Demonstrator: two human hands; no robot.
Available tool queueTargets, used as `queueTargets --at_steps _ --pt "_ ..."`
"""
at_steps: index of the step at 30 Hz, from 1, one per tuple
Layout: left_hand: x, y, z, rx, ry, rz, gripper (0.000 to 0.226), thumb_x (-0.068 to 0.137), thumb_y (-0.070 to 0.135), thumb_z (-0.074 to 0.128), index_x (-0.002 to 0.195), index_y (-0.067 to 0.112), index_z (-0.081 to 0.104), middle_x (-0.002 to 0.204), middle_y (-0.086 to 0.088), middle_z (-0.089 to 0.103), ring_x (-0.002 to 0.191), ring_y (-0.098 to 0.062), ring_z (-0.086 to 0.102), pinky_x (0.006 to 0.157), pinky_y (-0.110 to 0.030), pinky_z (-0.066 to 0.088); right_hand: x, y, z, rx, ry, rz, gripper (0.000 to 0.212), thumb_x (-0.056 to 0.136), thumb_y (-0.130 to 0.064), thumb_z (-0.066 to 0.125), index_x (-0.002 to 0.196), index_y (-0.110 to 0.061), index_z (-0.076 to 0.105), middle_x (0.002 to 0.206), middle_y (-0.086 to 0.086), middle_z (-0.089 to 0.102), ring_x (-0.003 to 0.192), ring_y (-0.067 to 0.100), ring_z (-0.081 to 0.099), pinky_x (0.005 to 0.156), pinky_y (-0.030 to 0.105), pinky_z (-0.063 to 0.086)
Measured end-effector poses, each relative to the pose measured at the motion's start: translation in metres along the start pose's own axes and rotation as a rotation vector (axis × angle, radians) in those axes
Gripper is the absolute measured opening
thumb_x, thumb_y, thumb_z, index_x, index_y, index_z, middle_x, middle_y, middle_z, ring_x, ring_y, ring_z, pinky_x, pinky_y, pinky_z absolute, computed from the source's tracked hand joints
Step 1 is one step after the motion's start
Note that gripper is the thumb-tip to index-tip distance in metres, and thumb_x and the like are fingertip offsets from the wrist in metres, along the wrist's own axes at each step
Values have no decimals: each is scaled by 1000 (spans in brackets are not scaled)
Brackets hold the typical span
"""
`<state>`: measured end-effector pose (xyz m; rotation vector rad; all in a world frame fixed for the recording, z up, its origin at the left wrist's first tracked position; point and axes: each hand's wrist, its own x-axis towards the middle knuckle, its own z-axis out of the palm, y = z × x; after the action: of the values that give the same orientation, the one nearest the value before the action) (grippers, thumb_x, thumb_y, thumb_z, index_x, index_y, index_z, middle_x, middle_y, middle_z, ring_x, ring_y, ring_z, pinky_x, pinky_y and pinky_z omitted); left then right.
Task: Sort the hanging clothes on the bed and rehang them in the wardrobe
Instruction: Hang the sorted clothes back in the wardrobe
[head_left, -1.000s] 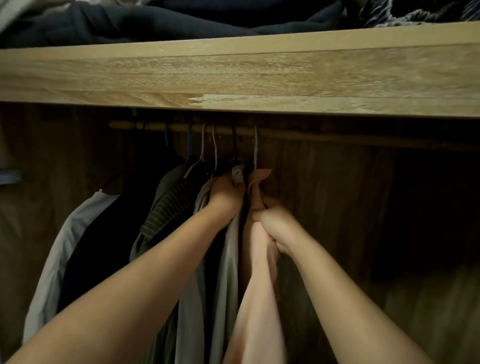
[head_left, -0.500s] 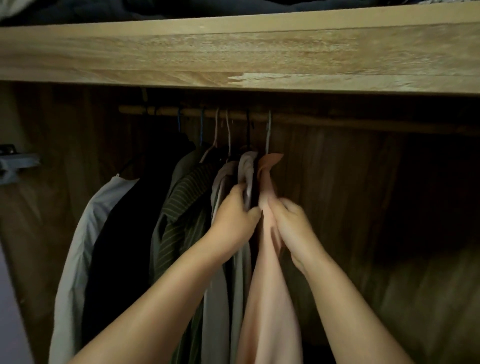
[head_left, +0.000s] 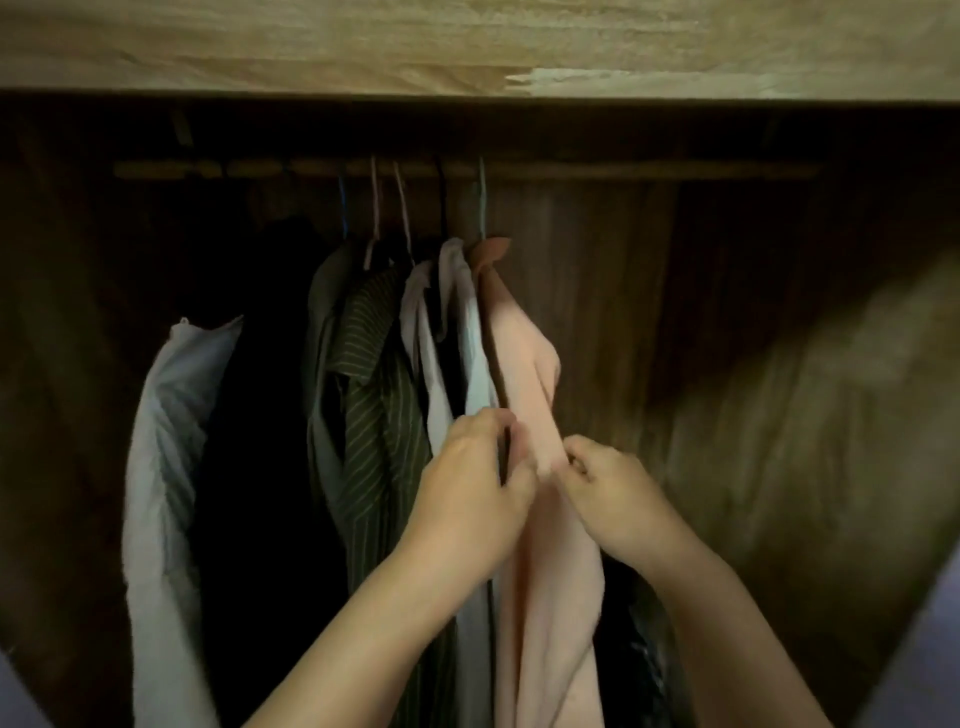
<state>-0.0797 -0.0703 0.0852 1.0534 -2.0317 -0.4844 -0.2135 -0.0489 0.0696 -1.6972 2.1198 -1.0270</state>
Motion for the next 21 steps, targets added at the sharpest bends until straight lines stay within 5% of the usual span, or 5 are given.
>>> queueTargets --at_steps 5,10,21 --pt "-33 -5 10 43 -210 87 26 89 21 53 115 22 57 117 3 58 106 -14 55 89 -24 42 -67 17 -2 -91 -114 205 22 97 -25 43 114 -20 56 110 1 62 96 16 57 85 30 47" --pt "-61 8 30 70 -394 131 32 92 27 51 124 21 53 125 1 55 111 -15 53 91 -24 41 -135 43 -8 -204 -168 396 40 98 -30 44 137 -20 43 133 3 54 118 20 52 94 26 41" --pt "-147 75 83 96 -702 298 39 96 34 44 133 20 42 132 1 47 114 -16 49 91 -28 42 -289 62 -58 -357 -86 649 38 99 -27 42 135 -15 45 137 9 49 124 25 47 100 30 37"
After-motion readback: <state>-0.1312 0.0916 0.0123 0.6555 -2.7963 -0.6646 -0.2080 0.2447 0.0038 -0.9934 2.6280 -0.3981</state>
